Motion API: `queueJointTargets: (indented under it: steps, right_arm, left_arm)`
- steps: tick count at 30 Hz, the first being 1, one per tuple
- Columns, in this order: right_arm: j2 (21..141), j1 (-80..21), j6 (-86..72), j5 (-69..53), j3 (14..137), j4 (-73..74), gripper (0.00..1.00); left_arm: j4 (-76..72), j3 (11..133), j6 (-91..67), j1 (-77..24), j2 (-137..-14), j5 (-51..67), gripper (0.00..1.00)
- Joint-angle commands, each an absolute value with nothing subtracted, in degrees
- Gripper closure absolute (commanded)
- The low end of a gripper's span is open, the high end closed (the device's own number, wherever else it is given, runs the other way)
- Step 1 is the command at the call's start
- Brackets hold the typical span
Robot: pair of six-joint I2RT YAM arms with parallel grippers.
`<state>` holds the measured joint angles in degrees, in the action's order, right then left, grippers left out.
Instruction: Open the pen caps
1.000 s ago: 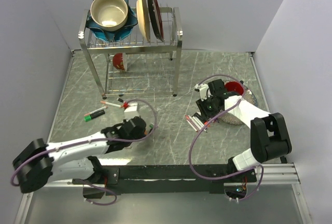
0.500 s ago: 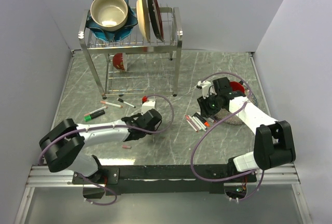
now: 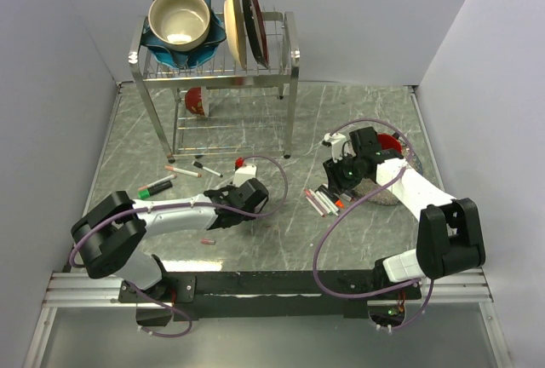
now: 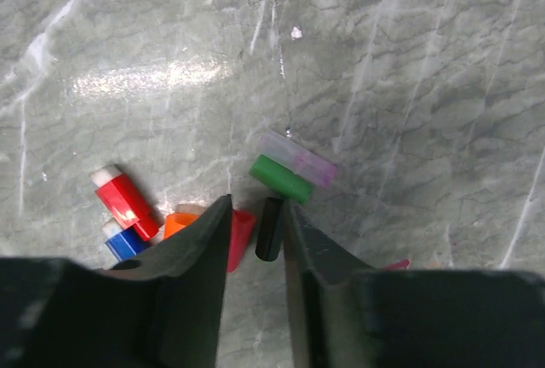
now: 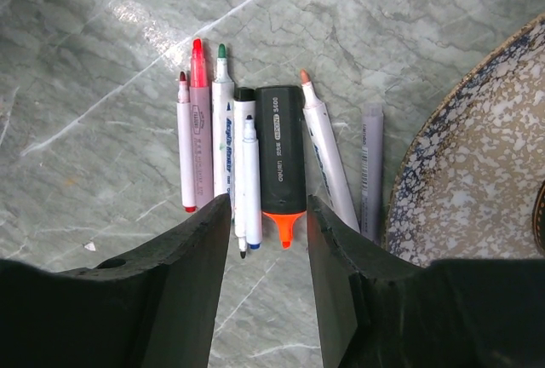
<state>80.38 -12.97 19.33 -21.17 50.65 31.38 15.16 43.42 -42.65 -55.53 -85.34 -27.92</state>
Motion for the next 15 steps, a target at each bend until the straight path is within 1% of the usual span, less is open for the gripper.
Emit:
queueJointTargets:
  steps: [1, 2, 3, 5, 6, 9, 10, 11, 13, 15]
  right_arm:
    - [78.4, -12.3, 20.0, -22.5, 53.0, 31.7, 0.51]
    - [78.3, -12.3, 20.0, -22.5, 53.0, 31.7, 0.51]
    - [78.3, -12.2, 20.1, -22.6, 53.0, 31.7, 0.51]
    - [78.1, -12.2, 20.2, -22.8, 53.0, 31.7, 0.51]
    - [78.0, -12.0, 20.2, -22.9, 53.0, 31.7, 0.51]
    - [77.6, -12.0, 20.3, -23.3, 53.0, 31.8, 0.51]
    - [77.7, -12.0, 20.3, -23.3, 53.0, 31.8, 0.51]
    - [77.6, -12.0, 20.4, -23.5, 53.0, 31.8, 0.51]
    - [77.4, -12.0, 20.4, -23.5, 53.0, 31.9, 0.51]
    - [77.3, -12.0, 20.4, -23.6, 53.1, 31.8, 0.51]
  left_arm:
    - [15.7, 45.5, -42.8, -55.3, -82.0, -29.9, 0.61]
    - [15.8, 45.4, -42.9, -55.3, -81.3, -30.8, 0.58]
    - [15.9, 45.4, -43.2, -55.2, -80.4, -31.5, 0.51]
    - [15.2, 44.6, -43.9, -54.3, -77.8, -32.3, 0.43]
    - [14.6, 44.2, -44.1, -53.7, -76.7, -32.4, 0.37]
    - [11.2, 41.6, -45.1, -49.3, -71.5, -30.7, 0.28]
    - [10.5, 41.0, -46.4, -46.3, -70.5, -30.3, 0.25]
    - [9.7, 39.8, -47.5, -44.8, -69.6, -30.1, 0.21]
    - [10.7, 39.6, -53.9, -40.4, -68.2, -31.6, 0.16]
    - [15.3, 41.2, -60.8, -37.4, -69.5, -33.9, 0.21]
